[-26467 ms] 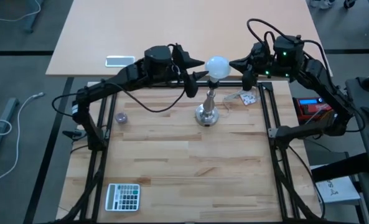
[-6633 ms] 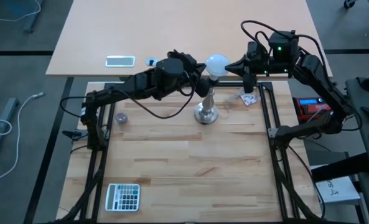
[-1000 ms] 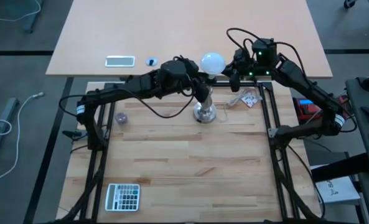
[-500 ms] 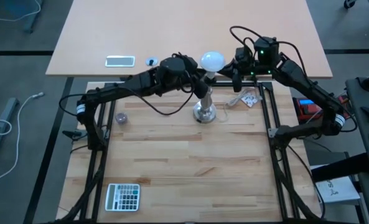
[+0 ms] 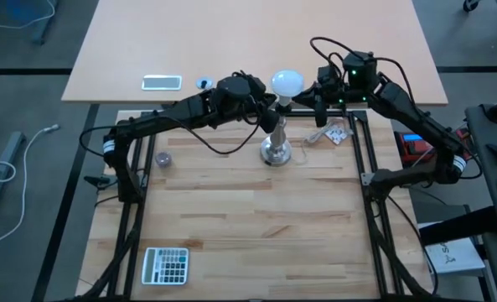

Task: Screw lightbulb
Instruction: Insert the light bulb into the lamp

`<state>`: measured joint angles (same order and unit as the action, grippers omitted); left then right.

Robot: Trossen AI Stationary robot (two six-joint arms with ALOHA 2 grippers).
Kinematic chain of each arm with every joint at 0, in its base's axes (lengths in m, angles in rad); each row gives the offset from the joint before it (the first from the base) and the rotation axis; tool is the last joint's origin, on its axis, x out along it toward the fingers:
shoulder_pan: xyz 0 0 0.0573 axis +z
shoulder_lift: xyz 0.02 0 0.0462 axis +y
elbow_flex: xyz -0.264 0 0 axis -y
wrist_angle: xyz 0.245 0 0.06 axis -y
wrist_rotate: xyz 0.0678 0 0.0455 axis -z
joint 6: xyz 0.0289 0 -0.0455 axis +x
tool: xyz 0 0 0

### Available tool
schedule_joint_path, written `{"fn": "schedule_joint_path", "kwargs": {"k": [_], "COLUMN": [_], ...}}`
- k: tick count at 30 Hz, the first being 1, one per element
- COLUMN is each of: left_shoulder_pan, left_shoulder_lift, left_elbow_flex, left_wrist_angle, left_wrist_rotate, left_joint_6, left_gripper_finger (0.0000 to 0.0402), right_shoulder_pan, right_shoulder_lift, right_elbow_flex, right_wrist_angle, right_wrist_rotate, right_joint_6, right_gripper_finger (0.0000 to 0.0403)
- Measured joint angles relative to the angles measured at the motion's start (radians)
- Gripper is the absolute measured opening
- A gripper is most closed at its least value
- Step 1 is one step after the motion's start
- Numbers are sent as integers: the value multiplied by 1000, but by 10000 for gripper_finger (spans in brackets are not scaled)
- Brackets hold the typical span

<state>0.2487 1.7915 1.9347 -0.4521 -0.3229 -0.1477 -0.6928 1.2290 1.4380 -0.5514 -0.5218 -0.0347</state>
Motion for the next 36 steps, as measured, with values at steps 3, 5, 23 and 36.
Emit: {"fn": "schedule_joint_path", "kwargs": {"k": [3,5,23,36], "left_shoulder_pan": [-13,-24,-5,19], "left_shoulder_lift": [-15,-23,10,18], "left_elbow_flex": [0,0,0,0], "left_wrist_angle": [-8,-3,69,69], "left_wrist_rotate": [-1,-2,10,16], "left_joint_6": [-27,-29,20,21], "left_gripper_finger": [20,20,20,20], "right_shoulder_pan": [-1,-1,9,29], "right_shoulder_lift": [-12,-9,21,-7], "right_elbow_flex": [0,0,11,13], "right_wrist_angle": [-12,-13,13,-37], "right_wrist_rotate": [68,87,30,34], "right_joint_6": [-38,-56,-34,-38], "right_gripper_finger": [0,0,0,0]}}
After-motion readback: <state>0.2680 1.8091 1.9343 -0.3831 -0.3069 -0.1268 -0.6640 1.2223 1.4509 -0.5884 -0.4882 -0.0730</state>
